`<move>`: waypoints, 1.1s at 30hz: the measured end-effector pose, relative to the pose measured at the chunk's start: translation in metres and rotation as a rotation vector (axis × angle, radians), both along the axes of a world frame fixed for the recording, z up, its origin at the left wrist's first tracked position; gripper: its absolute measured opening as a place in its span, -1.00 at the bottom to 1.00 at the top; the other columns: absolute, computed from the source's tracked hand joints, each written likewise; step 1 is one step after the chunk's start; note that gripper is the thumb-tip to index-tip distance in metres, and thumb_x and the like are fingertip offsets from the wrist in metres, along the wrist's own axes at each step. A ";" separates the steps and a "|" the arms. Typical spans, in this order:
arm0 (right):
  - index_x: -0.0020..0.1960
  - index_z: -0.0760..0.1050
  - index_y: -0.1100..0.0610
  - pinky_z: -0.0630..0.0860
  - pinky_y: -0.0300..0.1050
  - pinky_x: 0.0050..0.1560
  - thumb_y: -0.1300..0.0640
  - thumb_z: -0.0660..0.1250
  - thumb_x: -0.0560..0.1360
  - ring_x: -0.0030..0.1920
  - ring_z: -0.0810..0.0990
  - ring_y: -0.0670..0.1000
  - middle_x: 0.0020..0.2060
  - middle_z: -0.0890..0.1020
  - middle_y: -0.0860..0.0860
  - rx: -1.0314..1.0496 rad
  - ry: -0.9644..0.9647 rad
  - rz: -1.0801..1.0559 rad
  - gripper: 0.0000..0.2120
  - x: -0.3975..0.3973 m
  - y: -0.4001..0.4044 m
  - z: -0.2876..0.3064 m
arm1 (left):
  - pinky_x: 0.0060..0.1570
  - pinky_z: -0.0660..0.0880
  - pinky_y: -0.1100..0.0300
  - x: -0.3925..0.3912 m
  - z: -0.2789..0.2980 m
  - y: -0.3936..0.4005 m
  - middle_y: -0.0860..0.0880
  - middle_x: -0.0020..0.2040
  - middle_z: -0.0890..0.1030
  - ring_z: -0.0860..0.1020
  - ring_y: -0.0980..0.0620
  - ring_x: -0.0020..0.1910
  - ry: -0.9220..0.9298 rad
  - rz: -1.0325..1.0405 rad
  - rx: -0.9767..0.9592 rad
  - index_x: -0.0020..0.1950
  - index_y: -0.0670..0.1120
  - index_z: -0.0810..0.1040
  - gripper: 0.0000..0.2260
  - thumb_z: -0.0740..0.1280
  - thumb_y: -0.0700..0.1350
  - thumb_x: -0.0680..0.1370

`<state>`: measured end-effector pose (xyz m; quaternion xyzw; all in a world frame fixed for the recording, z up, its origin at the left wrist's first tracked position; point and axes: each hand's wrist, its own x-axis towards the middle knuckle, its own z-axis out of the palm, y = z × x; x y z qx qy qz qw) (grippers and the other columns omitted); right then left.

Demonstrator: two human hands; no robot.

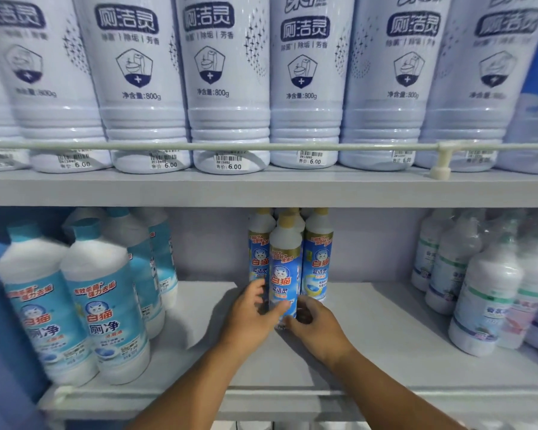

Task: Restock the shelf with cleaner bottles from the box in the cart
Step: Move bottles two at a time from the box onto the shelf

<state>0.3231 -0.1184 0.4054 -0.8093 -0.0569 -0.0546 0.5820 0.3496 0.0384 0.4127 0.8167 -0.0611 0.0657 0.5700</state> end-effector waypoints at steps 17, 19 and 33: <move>0.52 0.17 0.11 0.42 -0.07 0.31 -0.01 0.29 0.57 0.39 0.37 0.09 0.44 0.32 0.08 -0.761 -0.071 -0.290 -0.40 -0.007 -0.037 0.018 | -0.41 0.42 0.53 -0.018 0.014 0.018 0.13 0.02 0.59 0.53 0.38 -0.22 0.011 0.092 0.105 0.23 0.00 0.44 -0.64 0.48 -0.07 0.51; 0.51 0.19 0.11 0.43 -0.12 0.22 0.04 0.32 0.57 0.35 0.44 0.10 0.39 0.38 0.08 -0.610 0.002 -0.259 -0.42 0.004 -0.038 0.021 | -0.39 0.44 0.53 -0.016 0.012 0.022 0.12 0.03 0.58 0.54 0.36 -0.22 0.005 0.103 0.099 0.24 -0.01 0.43 -0.64 0.48 -0.09 0.51; 0.20 0.40 0.12 0.45 -0.15 -0.09 0.05 0.45 0.51 -0.09 0.56 -0.02 0.03 0.61 0.00 -0.262 0.029 -0.367 -0.64 0.054 -0.030 0.003 | -0.29 0.48 0.49 -0.009 -0.011 0.028 0.26 -0.10 0.64 0.63 0.37 -0.19 -0.009 0.129 0.055 0.19 0.01 0.48 -0.60 0.54 -0.22 0.44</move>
